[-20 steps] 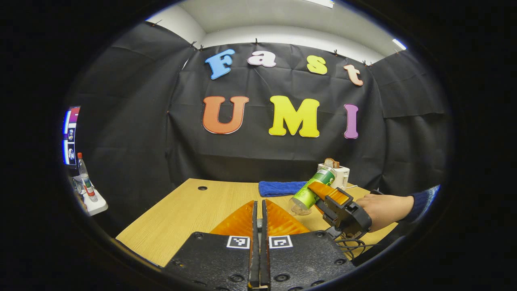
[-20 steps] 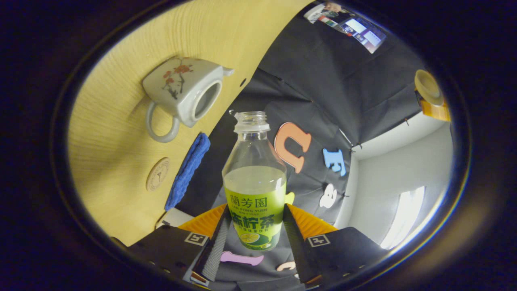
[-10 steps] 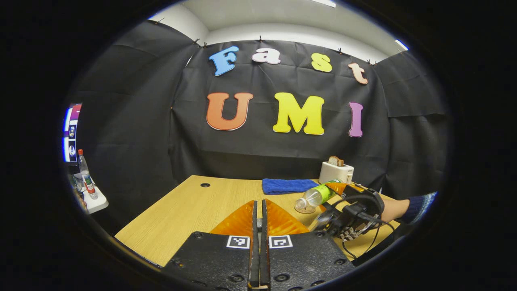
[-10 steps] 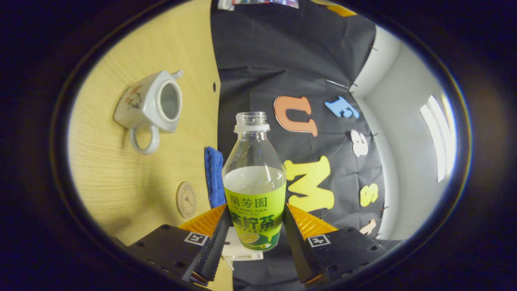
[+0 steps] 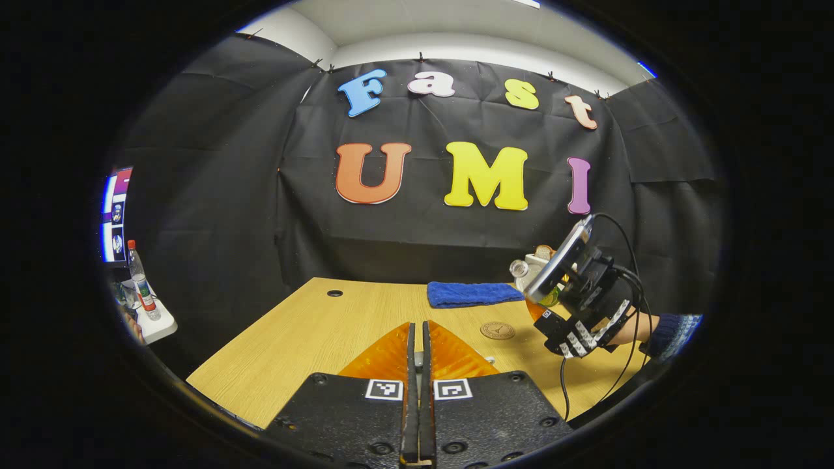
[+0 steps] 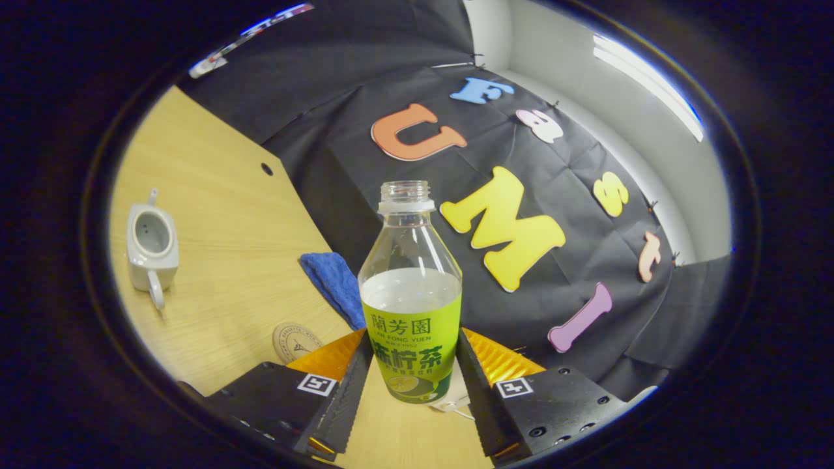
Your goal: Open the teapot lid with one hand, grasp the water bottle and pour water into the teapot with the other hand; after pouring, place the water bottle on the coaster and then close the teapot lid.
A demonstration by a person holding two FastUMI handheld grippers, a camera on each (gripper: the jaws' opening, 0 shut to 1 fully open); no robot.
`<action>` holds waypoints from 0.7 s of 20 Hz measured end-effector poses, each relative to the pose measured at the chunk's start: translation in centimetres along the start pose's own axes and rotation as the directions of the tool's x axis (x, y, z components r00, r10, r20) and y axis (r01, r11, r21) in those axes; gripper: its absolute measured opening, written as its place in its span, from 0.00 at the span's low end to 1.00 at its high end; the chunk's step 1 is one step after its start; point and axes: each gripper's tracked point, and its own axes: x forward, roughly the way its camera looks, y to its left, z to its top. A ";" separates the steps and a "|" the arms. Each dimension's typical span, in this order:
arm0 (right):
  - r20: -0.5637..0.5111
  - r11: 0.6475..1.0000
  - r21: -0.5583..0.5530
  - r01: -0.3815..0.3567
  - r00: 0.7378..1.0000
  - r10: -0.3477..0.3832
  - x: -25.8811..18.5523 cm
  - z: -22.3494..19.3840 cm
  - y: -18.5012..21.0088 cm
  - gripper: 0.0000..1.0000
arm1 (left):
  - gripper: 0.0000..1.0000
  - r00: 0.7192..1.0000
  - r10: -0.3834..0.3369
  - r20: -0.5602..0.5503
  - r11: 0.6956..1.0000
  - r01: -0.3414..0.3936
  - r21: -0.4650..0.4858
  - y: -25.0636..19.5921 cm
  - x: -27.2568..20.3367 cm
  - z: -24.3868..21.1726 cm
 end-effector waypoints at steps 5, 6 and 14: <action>-0.056 0.939 0.340 -0.050 0.996 0.074 1.6 -0.6 0.3 0.73 | 0.04 1.000 0.009 -0.009 1.000 -0.009 -0.004 0.2 0.2 -0.3; -0.073 0.910 0.410 -0.056 0.993 0.094 2.0 -0.9 0.5 0.74 | 0.04 1.000 0.007 -0.010 1.000 -0.008 -0.009 0.2 0.2 -0.3; -0.170 0.668 0.742 -0.060 0.947 0.274 5.3 -2.8 5.5 0.73 | 0.04 0.999 0.020 -0.027 1.000 -0.019 0.005 -0.1 0.9 -0.8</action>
